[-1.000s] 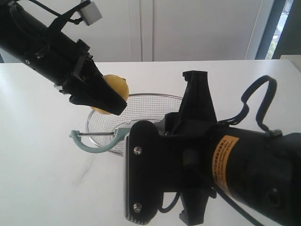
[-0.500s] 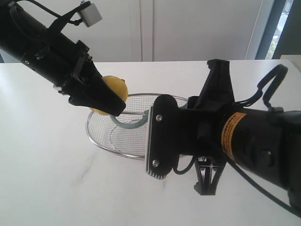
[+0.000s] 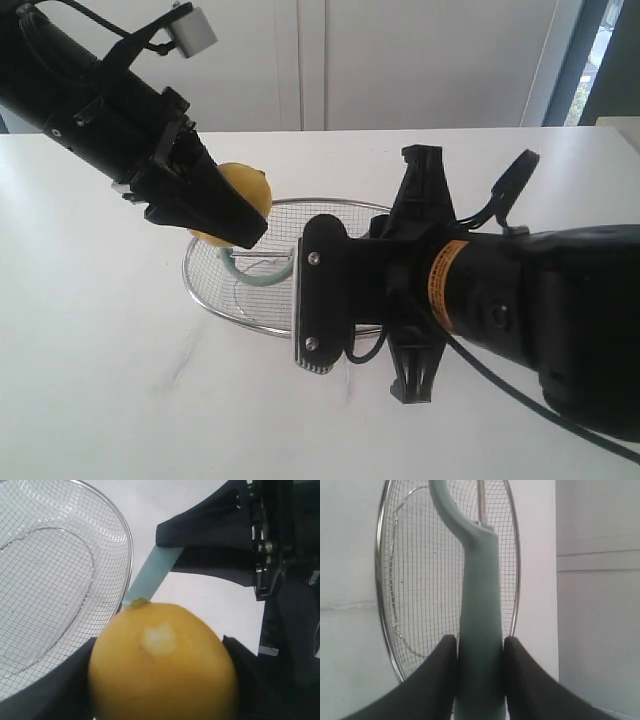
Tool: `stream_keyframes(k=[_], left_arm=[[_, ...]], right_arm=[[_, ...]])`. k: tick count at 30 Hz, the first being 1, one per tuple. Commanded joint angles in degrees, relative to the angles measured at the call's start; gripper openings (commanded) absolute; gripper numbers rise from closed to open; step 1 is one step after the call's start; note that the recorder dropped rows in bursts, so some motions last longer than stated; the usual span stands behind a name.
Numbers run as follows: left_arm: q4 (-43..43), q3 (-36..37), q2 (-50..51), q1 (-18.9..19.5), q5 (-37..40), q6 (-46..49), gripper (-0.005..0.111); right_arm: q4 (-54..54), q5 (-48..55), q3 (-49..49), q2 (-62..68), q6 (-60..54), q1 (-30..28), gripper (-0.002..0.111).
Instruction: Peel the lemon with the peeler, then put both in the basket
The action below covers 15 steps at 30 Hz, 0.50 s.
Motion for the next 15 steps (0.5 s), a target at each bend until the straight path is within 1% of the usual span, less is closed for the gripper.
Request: stream_keyframes(k=[1,3,6,11,15], left_arm=[[-2.22,-0.25,-0.31,0.27,1.42,-0.26,0.000],[-2.22,-0.25,-0.31,0.27,1.31,-0.26,0.000],[-2.22,-0.25,-0.31,0.27,1.31,-0.26,0.000],[-2.22,-0.25,-0.31,0.27,1.31,-0.26,0.000],[-2.22,-0.25,-0.31,0.27,1.31,-0.14,0.000]], right_arm=[[-0.67,0.03,-0.06,-2.91,0.43,3.06,0.000],[-0.67,0.10,-0.06,-3.28,0.43,4.43,0.000],[-1.65,3.40,-0.06,-3.31,0.43,6.04,0.000],[-2.60,4.34,-0.06,-3.31,0.66,7.75,0.000],[-7.63,7.29,-0.06,-3.31,6.21,9.31,0.000]])
